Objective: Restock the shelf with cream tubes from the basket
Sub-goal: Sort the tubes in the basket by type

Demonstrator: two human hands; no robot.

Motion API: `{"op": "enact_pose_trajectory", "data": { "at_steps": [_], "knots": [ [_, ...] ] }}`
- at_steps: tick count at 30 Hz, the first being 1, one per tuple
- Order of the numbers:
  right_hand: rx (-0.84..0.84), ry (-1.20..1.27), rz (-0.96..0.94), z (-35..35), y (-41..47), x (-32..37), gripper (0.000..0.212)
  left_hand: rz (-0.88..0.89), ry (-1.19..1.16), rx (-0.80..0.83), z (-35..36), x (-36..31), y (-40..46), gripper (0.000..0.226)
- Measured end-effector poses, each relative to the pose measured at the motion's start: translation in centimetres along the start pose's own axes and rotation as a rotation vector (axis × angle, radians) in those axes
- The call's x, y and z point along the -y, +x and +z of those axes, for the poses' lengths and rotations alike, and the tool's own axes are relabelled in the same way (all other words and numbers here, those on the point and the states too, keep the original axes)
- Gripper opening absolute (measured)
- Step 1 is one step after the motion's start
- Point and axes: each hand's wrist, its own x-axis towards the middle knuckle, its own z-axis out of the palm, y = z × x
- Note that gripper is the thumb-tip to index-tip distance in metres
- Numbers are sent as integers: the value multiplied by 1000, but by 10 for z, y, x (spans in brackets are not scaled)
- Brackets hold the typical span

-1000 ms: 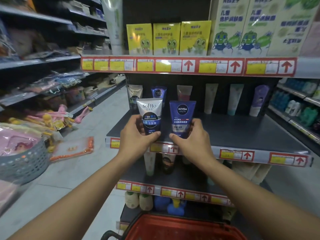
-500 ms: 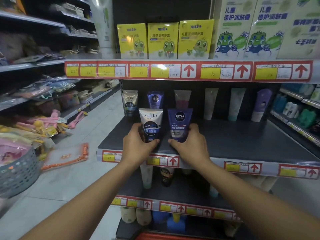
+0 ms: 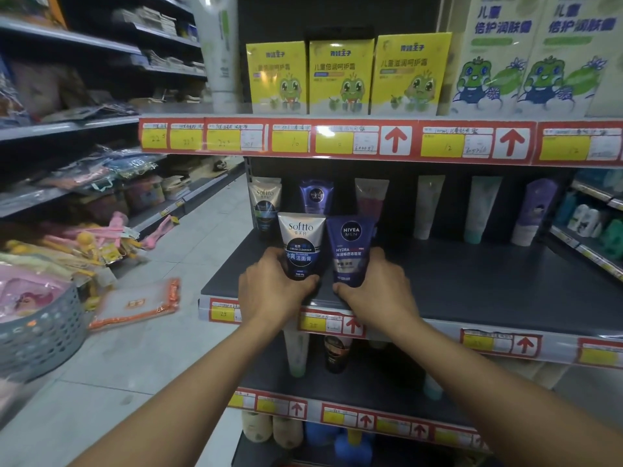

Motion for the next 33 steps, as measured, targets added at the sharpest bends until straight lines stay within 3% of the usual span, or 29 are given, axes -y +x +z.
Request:
{"op": "enact_pose_trajectory", "data": {
  "at_steps": [11, 26, 31, 33],
  "knots": [
    [63, 12, 62, 45, 53, 41, 48, -122, 109, 106, -21, 33, 71, 70],
    [1, 26, 20, 72, 91, 40, 57, -85, 48, 114, -4, 64, 119, 68],
    [-37, 28, 29, 79, 94, 37, 82, -28, 69, 107, -1, 67, 115, 76],
    [-25, 21, 29, 80, 96, 35, 77, -14, 65, 111, -1, 69, 117, 69]
  ]
}}
